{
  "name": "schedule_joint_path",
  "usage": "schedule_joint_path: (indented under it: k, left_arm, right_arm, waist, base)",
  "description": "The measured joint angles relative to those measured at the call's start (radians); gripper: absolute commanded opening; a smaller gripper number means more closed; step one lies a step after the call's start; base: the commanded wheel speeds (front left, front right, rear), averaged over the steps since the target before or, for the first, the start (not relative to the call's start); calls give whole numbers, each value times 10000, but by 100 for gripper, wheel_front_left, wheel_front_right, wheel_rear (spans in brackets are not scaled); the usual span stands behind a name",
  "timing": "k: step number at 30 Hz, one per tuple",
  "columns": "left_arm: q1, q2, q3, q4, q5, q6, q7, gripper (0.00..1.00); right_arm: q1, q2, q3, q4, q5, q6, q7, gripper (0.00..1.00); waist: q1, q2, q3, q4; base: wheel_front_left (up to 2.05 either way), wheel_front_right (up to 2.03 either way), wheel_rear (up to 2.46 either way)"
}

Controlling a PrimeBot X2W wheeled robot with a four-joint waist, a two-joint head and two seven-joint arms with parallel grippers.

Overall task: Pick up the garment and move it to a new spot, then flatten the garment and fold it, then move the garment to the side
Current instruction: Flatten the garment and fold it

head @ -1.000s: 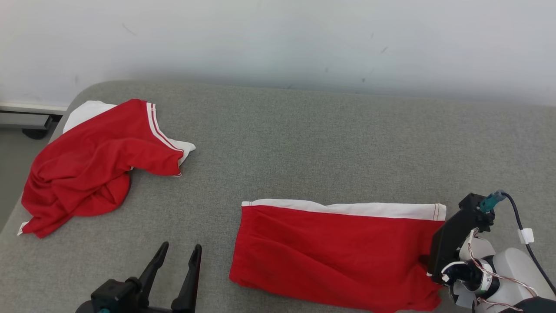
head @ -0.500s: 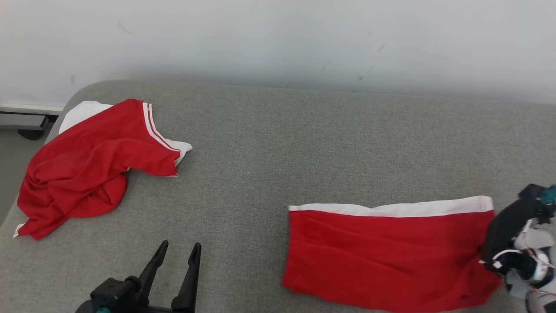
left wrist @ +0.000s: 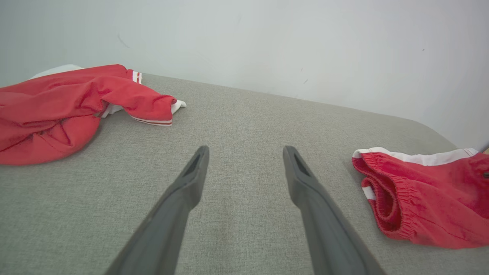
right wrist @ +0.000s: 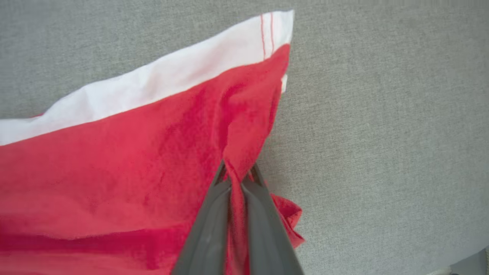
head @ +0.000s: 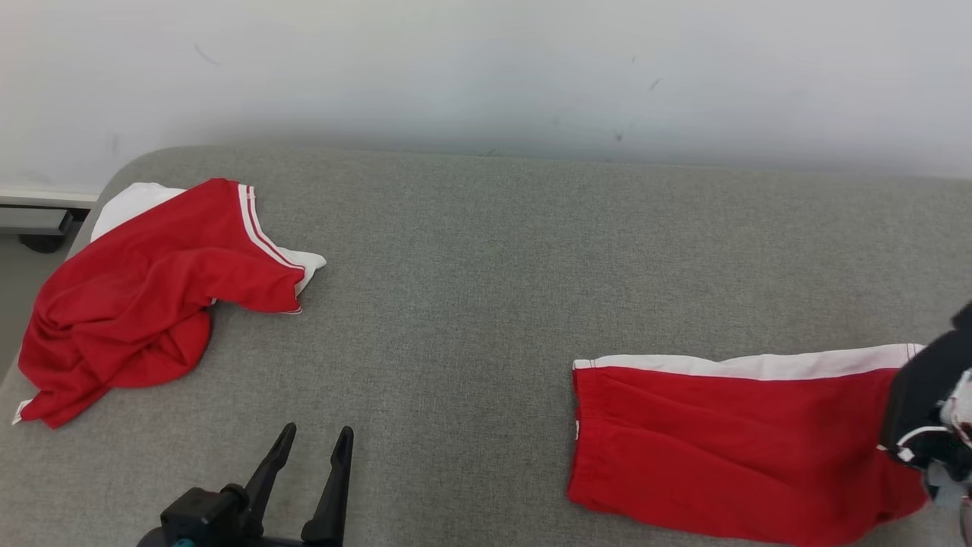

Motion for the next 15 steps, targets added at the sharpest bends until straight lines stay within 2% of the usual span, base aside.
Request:
schedule_joint_path:
  k: [7, 15]
  left_arm:
    - [2, -61, -40, 125, -42, -4, -10, 100]
    - [3, -90, -94, 217, -48, -90, -10, 100]
  right_arm:
    - [114, 514, 934, -1058, -180, 73, 374, 0]
    - [108, 1116, 2065, -1881, -257, 431, 759, 0]
  waist:
    - [0, 0, -102, -113]
    - [0, 1, -238, -161]
  base:
    - [0, 0, 0]
    - [0, 0, 0]
